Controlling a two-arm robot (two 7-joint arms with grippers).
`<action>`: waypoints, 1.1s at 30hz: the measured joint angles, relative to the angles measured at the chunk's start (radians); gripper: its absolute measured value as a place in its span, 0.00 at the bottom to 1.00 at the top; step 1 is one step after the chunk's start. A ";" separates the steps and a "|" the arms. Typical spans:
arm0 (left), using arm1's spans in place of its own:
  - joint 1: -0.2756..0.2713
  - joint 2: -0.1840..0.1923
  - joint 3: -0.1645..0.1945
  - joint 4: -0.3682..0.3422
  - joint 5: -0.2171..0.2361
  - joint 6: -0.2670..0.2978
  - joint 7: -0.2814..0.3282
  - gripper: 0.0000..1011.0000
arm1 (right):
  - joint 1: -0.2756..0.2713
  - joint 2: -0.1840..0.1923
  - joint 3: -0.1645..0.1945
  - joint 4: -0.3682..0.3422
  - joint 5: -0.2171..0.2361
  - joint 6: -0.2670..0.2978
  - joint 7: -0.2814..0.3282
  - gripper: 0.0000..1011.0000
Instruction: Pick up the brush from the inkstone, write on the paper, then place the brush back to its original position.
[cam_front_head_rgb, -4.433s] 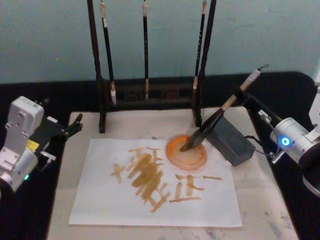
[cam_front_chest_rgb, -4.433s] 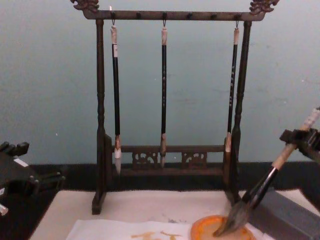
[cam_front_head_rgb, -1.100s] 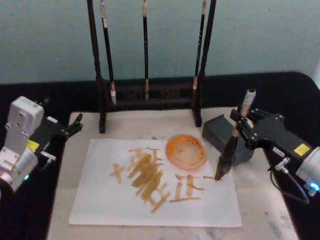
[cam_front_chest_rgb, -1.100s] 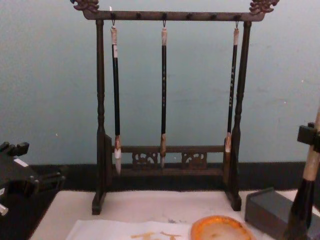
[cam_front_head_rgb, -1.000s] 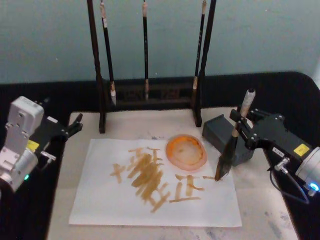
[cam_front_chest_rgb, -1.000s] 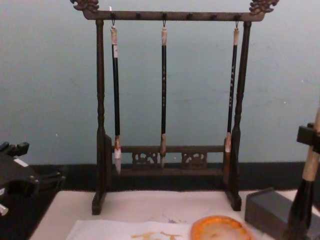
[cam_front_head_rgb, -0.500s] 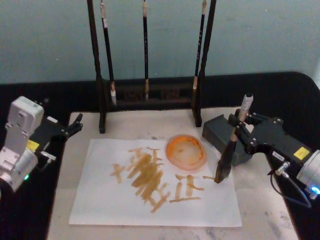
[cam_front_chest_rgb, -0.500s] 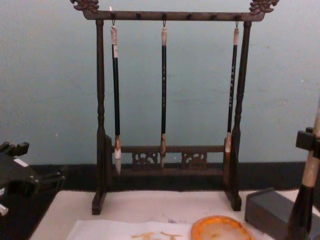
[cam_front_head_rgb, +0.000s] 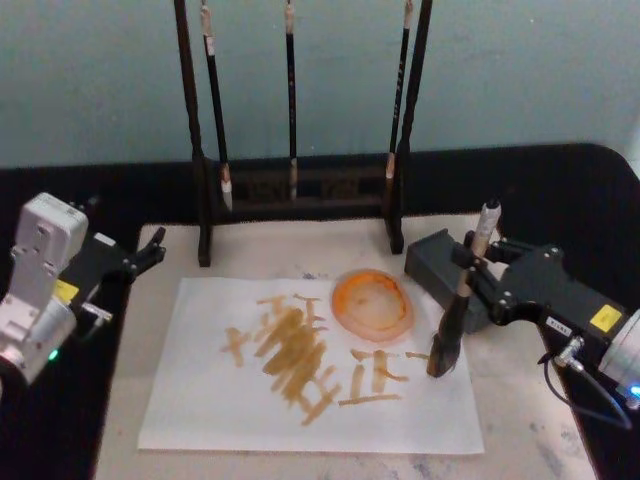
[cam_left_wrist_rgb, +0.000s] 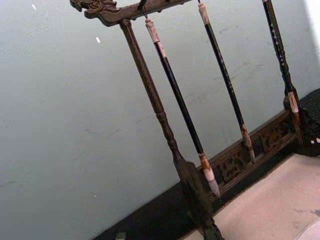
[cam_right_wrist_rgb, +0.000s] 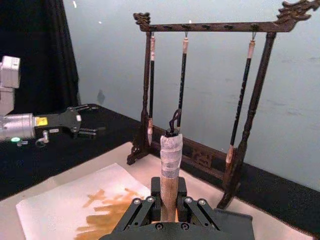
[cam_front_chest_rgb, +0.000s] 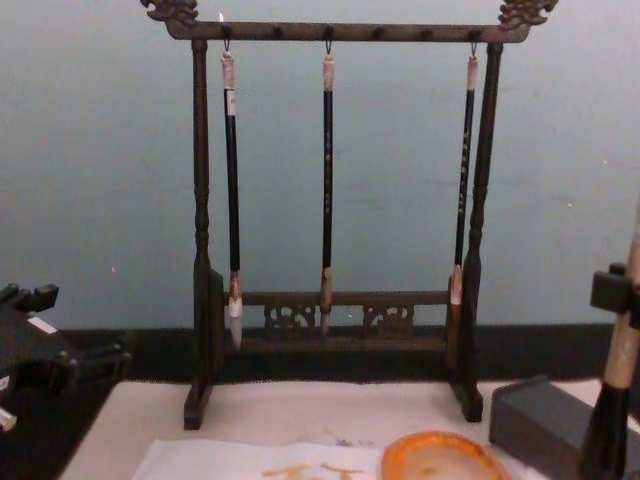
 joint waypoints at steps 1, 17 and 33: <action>0.000 0.000 0.000 0.000 0.000 0.000 0.000 1.00 | -0.002 0.002 0.000 -0.003 0.001 0.000 0.002 0.18; 0.000 0.000 0.000 0.000 0.000 0.000 0.000 1.00 | -0.007 0.058 -0.020 -0.040 0.013 0.017 0.044 0.18; 0.000 0.000 0.000 0.000 0.000 0.000 0.000 1.00 | 0.010 0.058 0.010 -0.046 0.043 -0.023 0.038 0.18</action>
